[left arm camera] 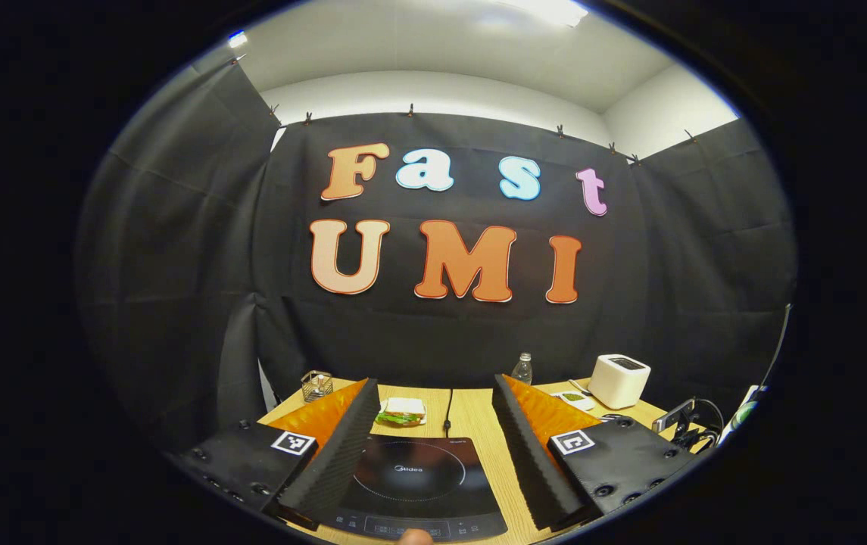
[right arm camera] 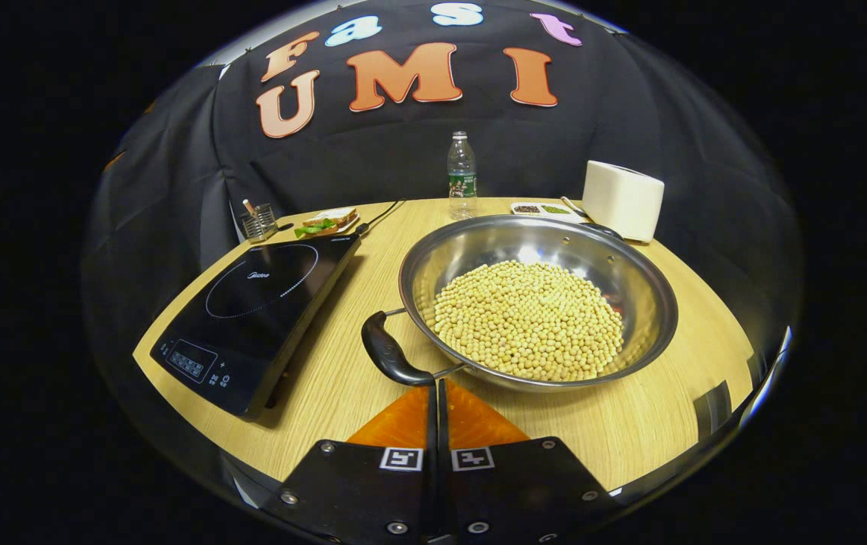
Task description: First push the handle of the pot to place it horizontally, then grasp the pot with both hands and set it on the induction cooktop.
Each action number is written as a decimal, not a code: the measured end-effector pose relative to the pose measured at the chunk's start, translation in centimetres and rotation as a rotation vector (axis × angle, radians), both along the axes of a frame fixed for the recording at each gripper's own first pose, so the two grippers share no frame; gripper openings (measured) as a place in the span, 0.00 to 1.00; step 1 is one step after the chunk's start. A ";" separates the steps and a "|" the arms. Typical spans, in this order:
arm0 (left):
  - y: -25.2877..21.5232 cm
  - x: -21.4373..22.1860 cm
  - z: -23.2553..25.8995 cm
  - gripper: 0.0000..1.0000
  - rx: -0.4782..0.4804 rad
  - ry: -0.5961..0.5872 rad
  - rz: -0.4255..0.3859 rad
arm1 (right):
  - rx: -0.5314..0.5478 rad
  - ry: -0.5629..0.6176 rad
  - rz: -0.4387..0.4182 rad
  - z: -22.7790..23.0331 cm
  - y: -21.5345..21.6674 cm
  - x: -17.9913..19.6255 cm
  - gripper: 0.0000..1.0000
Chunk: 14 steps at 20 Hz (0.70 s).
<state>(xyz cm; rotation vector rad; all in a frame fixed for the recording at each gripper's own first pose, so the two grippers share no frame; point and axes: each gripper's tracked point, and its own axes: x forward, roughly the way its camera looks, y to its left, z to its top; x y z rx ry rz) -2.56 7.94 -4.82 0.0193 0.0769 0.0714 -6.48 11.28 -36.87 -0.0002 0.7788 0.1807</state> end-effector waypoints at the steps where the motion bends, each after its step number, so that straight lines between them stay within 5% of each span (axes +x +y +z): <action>1: 0.0 0.0 -0.1 0.98 -0.001 0.000 0.001 | 0.001 0.001 0.002 -0.1 0.3 0.3 0.00; 14: 1.4 0.4 -0.8 0.98 0.000 0.017 0.030 | 0.039 0.007 0.016 -0.6 2.9 2.4 0.00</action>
